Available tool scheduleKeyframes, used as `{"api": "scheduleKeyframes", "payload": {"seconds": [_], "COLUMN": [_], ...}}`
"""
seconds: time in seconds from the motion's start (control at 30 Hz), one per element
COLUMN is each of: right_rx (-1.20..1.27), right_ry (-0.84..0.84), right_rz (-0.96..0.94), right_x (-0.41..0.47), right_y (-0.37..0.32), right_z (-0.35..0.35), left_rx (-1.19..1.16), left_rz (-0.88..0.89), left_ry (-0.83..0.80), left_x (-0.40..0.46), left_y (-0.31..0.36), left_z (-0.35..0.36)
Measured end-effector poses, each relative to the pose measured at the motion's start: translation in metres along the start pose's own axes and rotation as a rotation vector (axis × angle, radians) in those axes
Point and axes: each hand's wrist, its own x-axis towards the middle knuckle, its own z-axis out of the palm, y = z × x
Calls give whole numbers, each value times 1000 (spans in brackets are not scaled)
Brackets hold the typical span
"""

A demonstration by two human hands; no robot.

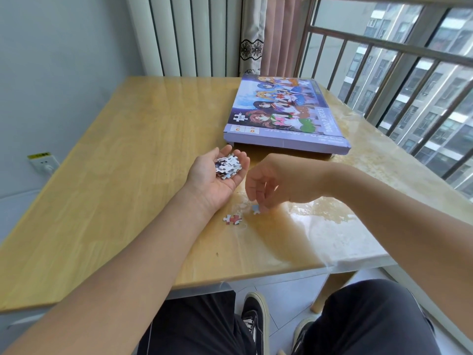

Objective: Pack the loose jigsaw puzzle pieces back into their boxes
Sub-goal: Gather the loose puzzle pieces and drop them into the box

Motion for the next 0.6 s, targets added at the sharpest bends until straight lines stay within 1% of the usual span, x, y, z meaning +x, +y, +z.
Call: {"api": "scheduleKeyframes", "payload": {"seconds": [0.1, 0.13, 0.17, 0.2, 0.27, 0.3, 0.33, 0.4, 0.43, 0.47, 0.5, 0.6], "right_rx": [426, 521, 547, 484, 223, 135, 84, -51, -145, -210, -238, -224], "right_ry": [137, 187, 250, 342, 552, 586, 524, 214, 94, 48, 66, 194], "right_rz": [-31, -27, -18, -16, -53, -68, -69, -9, 28, 50, 51, 47], "right_x": [3, 8, 14, 19, 24, 22, 17, 8, 6, 5, 7, 12], "right_y": [-4, -8, -11, -14, -23, -26, -30, -38, -41, -42, -42, -42], "right_z": [-10, -13, -13, -13, -13, -12, -12, -2, 8, 17, 27, 42], "left_rx": [60, 90, 112, 114, 58, 21, -14, -82, -112, -129, -137, -144], "left_rz": [-1, 0, -1, -2, 10, 19, 28, 47, 56, 62, 70, 80], "left_ry": [4, 3, 6, 11, 38, 55, 70, 81, 81, 77, 79, 76], "left_x": [2, 2, 2, 2, 1, 1, 1, 2, 3, 3, 3, 5], "left_y": [0, 0, -1, -1, 2, 4, 6, 11, 13, 14, 15, 15], "left_z": [-2, -3, -3, -4, -4, -5, -5, -4, -4, -3, -4, -4]}}
